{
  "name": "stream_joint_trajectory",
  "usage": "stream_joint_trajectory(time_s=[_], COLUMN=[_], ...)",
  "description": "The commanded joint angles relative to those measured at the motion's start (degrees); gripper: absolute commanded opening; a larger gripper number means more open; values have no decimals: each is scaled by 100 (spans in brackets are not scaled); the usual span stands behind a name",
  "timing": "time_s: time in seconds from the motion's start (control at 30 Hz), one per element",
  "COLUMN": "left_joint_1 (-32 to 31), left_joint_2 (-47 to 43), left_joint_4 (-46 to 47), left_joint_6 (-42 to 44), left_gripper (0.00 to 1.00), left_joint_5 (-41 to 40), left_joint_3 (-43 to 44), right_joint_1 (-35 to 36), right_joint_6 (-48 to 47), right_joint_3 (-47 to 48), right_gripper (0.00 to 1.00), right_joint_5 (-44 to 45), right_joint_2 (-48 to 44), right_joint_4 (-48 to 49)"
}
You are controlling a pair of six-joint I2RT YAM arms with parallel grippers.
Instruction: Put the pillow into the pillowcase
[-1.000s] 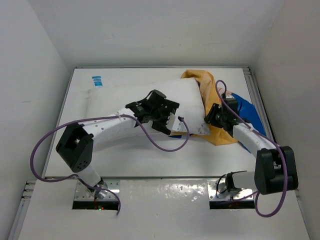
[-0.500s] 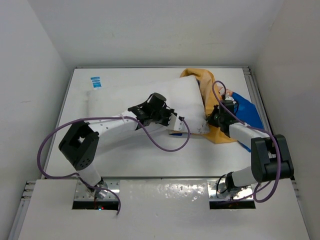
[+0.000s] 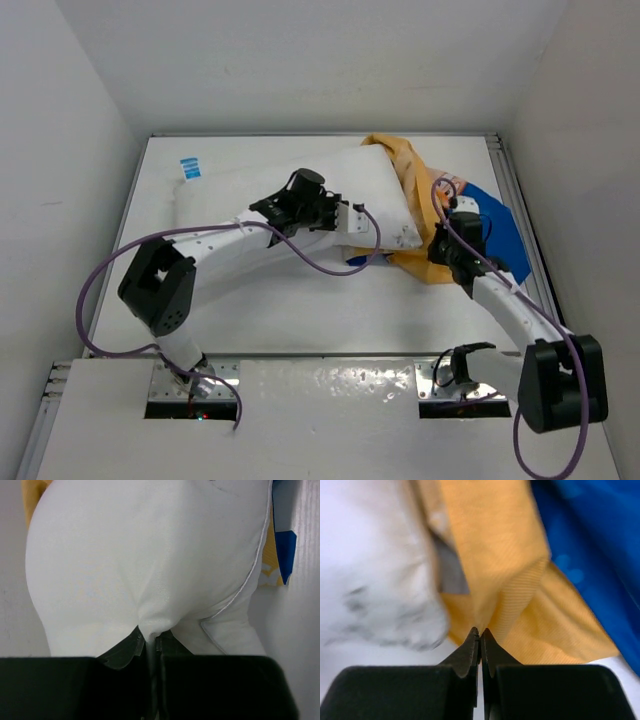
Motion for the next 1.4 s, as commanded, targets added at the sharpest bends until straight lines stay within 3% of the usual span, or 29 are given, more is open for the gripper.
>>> stream_joint_trajectory(time_s=[0.0, 0.2, 0.3, 0.43, 0.67, 0.7, 0.73, 0.77, 0.8, 0.83, 0.87, 0.9, 0.93, 0.97, 1.03, 1.07, 1.1, 1.13, 1.17, 1.2, 1.23, 1.27, 1.37], left_joint_1=[34, -63, -72, -116, -432, -433, -433, -415, -406, -397, -354, -327, -292, -222, -73, -29, 7, 85, 130, 182, 278, 332, 542], left_joint_2=[90, 239, 327, 380, 64, 20, 11, 2, 2, -15, -24, -68, -103, -121, -165, -148, -87, -42, 1, 167, 265, 501, 1054], left_joint_4=[255, 272, 290, 97, -245, -533, -684, -1112, -1368, -1597, -1808, -2124, -2231, -2302, -2408, -2382, -2303, -2207, -1910, -1785, -1662, -1365, -1231], left_joint_6=[-142, -71, -229, -56, 772, 781, 746, 737, 763, 790, 790, 755, 642, 536, 20, -192, -690, -1000, -1316, -1859, -2204, -2529, -2989], left_gripper=[0, 0, 0, 0, 0, 2, 6, 13, 34, 44, 54, 73, 89, 96, 100, 100, 100, 100, 95, 68, 30, 0, 1], left_joint_5=[-302, -583, -680, -575, -303, -215, 12, 145, 312, 592, 751, 909, 1189, 1323, 1743, 1868, 2034, 2053, 2019, 1949, 1852, 1686, 1316], left_joint_3=[179, 161, 240, 390, -111, -102, -50, 3, 47, 160, 205, 249, 328, 407, 818, 1030, 1467, 1680, 1900, 2346, 2541, 2709, 3324], right_joint_1=[355, 549, 576, 602, 629, 672, 690, 699, 682, 629, 455, 366, 252, 173, -47, -152, -206, -241, -328, -364, -434, -530, -646], right_joint_6=[-981, -1424, -1468, -1285, -159, -176, -228, -542, -702, -964, -1019, -1029, -1011, -933, -688, -608, -537, -275, -116, 120, 253, 385, 702], right_joint_3=[78, -1, 165, 587, 851, 939, 1209, 1377, 1544, 1859, 1941, 1976, 2012, 2021, 2186, 2292, 2598, 2766, 2985, 3396, 3601, 3803, 4419], right_gripper=[0, 0, 0, 0, 1, 10, 25, 53, 67, 75, 89, 99, 99, 99, 99, 84, 59, 26, 3, 0, 0, 0, 37], right_joint_5=[-417, -1921, -2729, -3643, -3811, -3890, -3891, -3882, -3778, -3655, -3575, -3505, -3330, -3181, -2760, -2696, -2687, -2530, -2424, -2336, -2240, -2169, -1538], right_joint_2=[-531, -1867, -1975, -1528, -447, -281, -131, 132, 204, 257, 240, 187, 109, 64, 99, 360, 554, 765, 1002, 1518, 1775, 2013, 2804], right_joint_4=[-495, -391, -372, -505, 883, 815, 649, 38, -299, -581, -818, -821, -760, -603, -470, -478, -495, -539, -679, -741, -820, -882, -804])
